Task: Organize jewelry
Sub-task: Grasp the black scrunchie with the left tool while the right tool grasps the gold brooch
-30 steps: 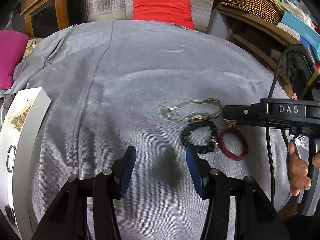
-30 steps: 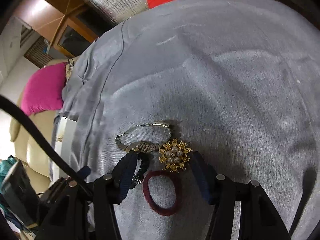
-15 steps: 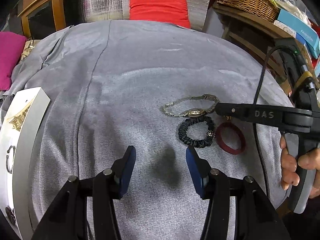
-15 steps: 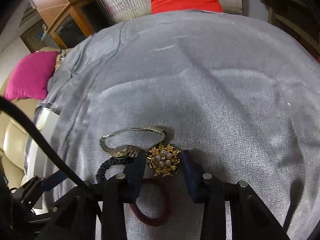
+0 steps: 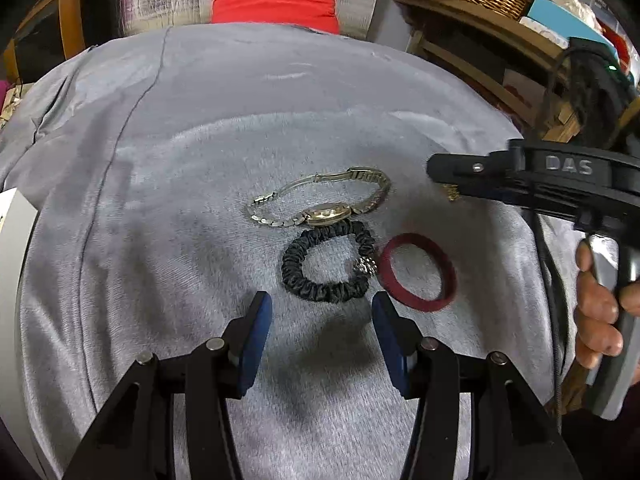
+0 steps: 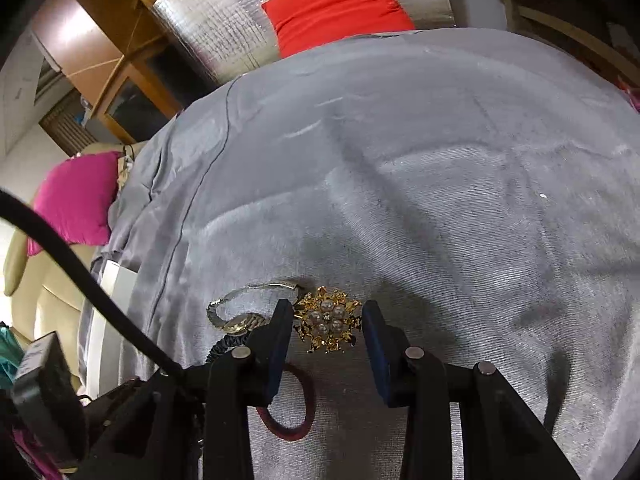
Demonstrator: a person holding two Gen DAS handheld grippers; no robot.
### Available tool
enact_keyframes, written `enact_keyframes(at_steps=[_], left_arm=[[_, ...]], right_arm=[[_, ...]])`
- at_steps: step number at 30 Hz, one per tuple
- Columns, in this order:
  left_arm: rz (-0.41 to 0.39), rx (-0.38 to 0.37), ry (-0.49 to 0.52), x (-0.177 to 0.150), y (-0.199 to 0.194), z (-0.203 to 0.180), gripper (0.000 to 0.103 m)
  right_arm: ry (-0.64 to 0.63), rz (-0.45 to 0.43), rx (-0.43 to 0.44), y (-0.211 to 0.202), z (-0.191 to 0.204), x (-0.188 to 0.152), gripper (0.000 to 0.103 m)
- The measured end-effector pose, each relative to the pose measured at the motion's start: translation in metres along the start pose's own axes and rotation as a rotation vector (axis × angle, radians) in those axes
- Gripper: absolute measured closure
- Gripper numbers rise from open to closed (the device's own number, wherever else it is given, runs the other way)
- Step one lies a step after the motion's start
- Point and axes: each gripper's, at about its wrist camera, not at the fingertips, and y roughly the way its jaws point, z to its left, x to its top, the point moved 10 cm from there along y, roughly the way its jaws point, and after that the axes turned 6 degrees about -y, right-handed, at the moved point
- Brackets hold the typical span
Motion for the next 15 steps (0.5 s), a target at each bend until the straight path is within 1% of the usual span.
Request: enact_keyframes(at_steps=[3,7,9,11,12,15], left_arm=[[-0.010,-0.005,-0.012,0.006,0.004,0.000,0.050],[-0.021,-0.031,-0.021,0.010,0.008,-0.005,0.051],[-0.029,-0.042,-0.017,0.013,0.011,-0.007,0.061],[-0.030,-0.057,-0.013,0.013,0.012,-0.010,0.079],[-0.027,-0.066,-0.014,0.013,0.013,-0.012,0.083],[-0.030,-0.061,-0.006,0.012,0.012,-0.014,0.086]], right_arm=[[0.014,-0.006,0.002,-0.001,-0.001,0.001,0.064],[0.031,-0.013,0.000,-0.002,-0.002,0.001,0.064],[0.036,-0.020,0.000,-0.003,-0.002,0.001,0.064],[0.041,-0.026,0.002,-0.004,-0.003,0.002,0.064],[0.041,-0.030,-0.001,-0.005,-0.003,0.002,0.064],[0.050,-0.039,-0.001,-0.006,-0.003,0.001,0.064]])
